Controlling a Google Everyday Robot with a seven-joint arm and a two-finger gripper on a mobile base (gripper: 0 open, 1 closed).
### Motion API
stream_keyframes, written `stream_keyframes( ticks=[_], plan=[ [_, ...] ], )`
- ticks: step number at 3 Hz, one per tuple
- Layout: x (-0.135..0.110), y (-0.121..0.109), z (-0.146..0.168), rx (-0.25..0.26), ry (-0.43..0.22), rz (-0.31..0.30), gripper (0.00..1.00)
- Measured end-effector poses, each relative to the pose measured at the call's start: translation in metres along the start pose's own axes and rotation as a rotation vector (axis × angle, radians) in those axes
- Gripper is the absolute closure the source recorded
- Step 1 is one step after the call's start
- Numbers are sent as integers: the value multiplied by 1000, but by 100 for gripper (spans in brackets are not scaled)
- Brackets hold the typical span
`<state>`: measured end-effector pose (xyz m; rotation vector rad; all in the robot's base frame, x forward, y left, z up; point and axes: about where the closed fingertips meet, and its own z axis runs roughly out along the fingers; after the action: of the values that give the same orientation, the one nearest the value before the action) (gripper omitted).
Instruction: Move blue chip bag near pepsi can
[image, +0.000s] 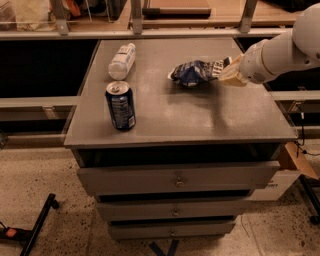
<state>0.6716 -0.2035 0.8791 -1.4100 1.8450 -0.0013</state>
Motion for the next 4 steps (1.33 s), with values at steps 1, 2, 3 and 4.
stream_keyframes(
  ticks=[1, 2, 3, 4],
  plan=[
    [-18, 28, -12, -70, -42, -28, 100],
    [-30, 56, -24, -116, -65, -43, 100],
    [-41, 84, -33, -157, -108, -51, 100],
    [-51, 110, -34, -212, -148, -68, 100]
  ],
)
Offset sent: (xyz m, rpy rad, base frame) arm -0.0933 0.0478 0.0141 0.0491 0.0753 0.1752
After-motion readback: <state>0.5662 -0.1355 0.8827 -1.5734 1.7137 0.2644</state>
